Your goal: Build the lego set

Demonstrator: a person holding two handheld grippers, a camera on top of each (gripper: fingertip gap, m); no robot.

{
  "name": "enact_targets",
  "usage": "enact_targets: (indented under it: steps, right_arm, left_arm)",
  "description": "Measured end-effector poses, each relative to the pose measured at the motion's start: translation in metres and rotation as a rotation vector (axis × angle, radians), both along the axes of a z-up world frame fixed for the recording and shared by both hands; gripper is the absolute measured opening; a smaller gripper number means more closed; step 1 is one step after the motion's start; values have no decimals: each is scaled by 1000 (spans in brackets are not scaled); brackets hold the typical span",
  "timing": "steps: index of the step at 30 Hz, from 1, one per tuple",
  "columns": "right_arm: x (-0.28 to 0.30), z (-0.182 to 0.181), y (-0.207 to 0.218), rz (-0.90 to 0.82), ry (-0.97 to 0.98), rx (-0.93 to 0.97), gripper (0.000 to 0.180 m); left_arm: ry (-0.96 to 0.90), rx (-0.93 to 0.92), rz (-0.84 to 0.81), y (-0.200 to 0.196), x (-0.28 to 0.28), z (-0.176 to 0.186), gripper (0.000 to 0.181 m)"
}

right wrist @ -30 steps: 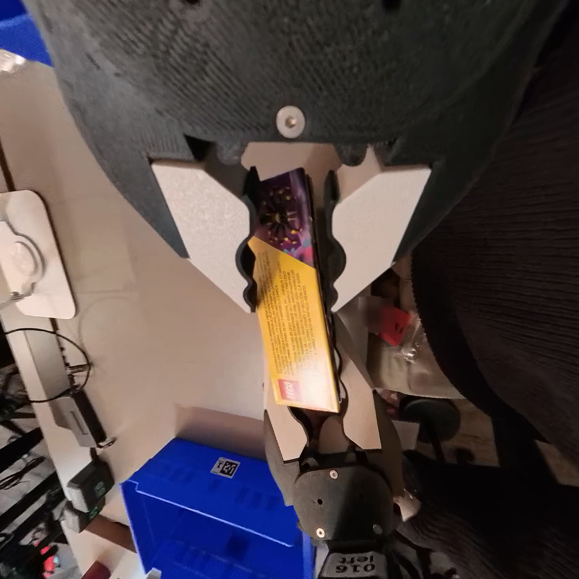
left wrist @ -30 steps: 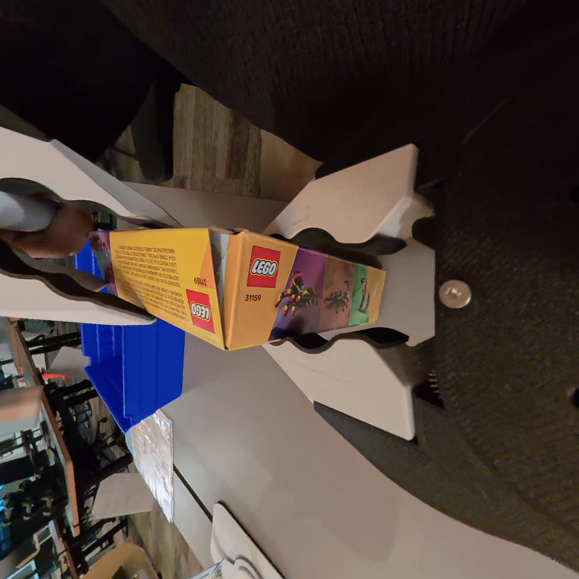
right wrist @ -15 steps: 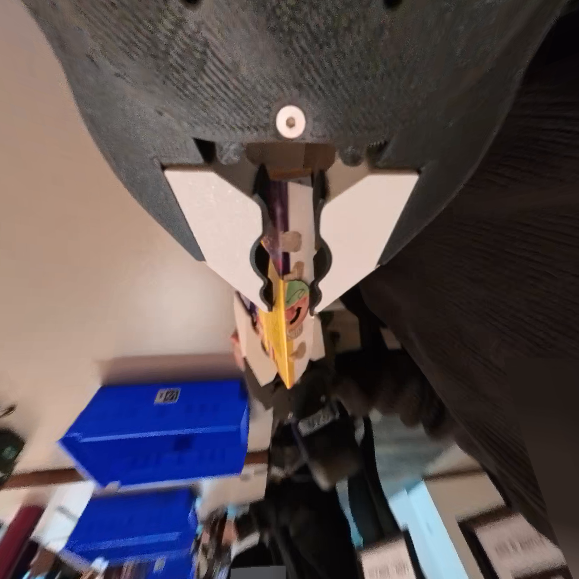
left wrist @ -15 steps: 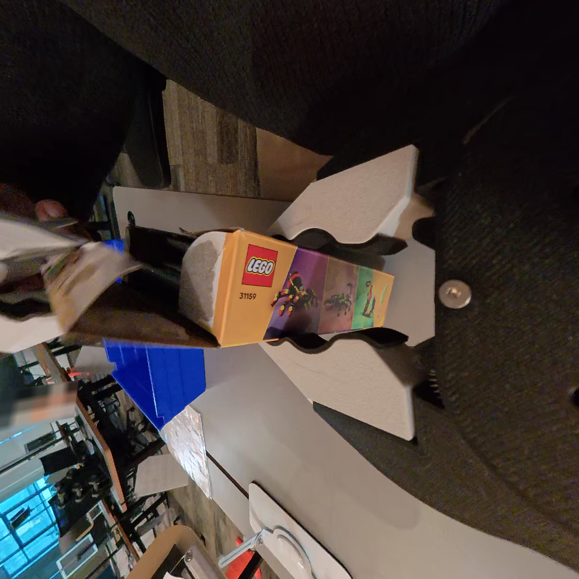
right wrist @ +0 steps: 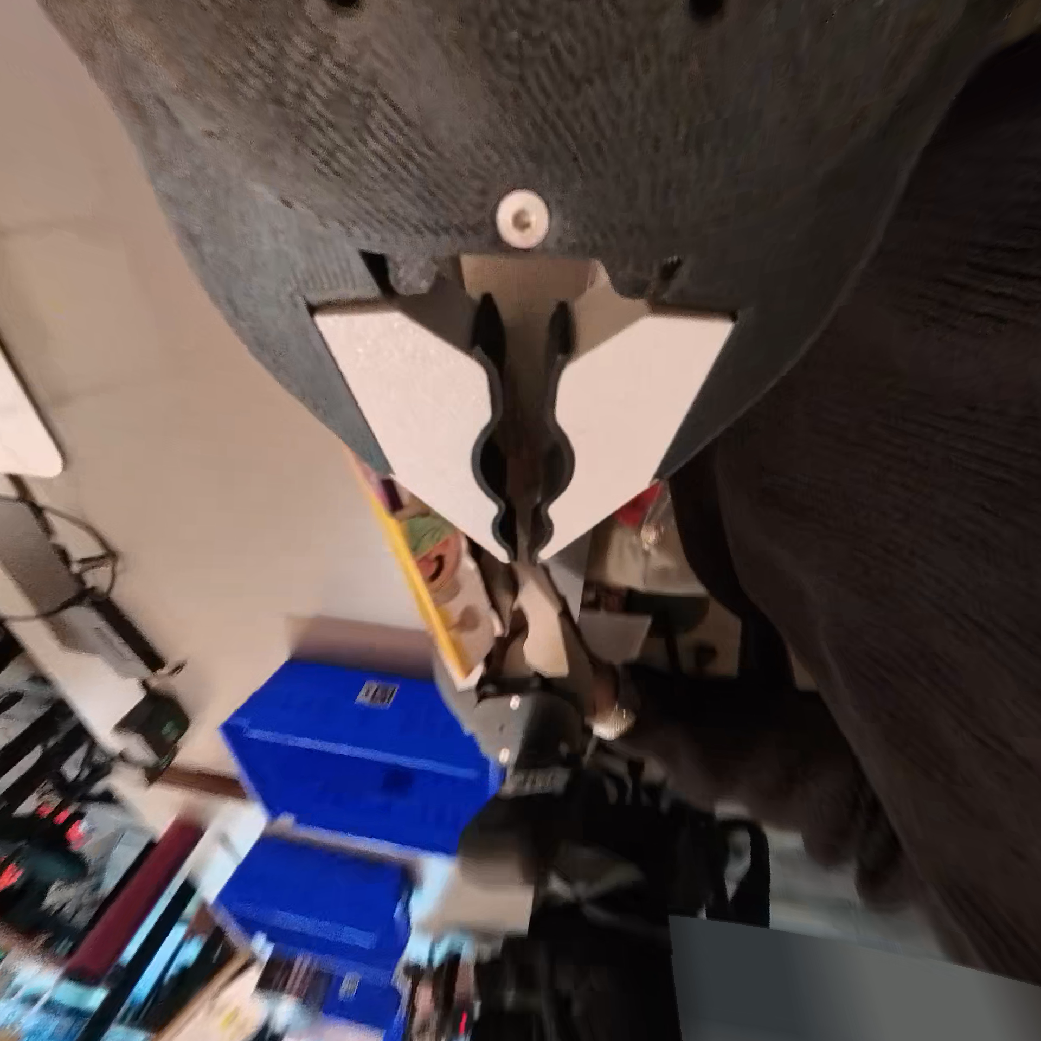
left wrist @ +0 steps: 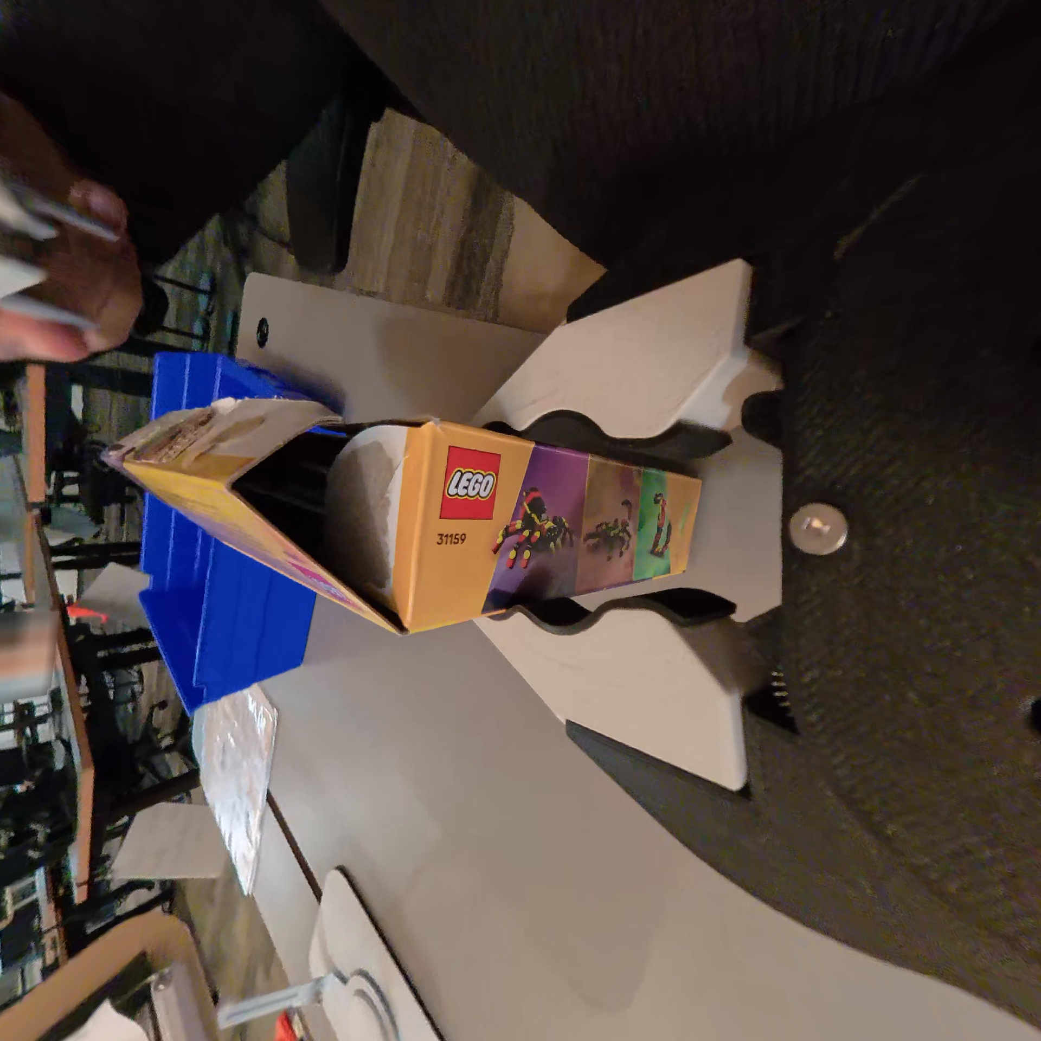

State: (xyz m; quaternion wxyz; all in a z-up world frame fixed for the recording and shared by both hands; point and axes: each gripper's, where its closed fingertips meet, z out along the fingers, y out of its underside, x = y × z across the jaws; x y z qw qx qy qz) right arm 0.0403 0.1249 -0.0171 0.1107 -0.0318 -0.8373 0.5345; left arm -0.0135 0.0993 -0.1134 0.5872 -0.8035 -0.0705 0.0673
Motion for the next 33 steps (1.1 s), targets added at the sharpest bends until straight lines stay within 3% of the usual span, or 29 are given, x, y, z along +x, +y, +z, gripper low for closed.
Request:
enact_targets:
  steps: [4,6,10,18,27,33]
  right_arm:
    - [-17,-40,0,-102,57,245,20]
    - [-32,-42,2,-182,177,298,13]
    - [-42,-20,3,-255,323,241,12]
    - [-61,-16,19,-379,302,217,8]
    - [-40,-29,11,-249,241,277,14]
    - [-45,-47,13,-275,295,420,8]
  left_arm:
    - [-6,4,18,-2,-4,0,53]
    - [3,-2,20,-1,-3,0,53]
    - [21,-4,11,0,-1,0,54]
    - [126,-20,-42,7,14,3,54]
    - [97,-12,-27,7,11,3,54]
    - [119,-14,-31,8,14,4,54]
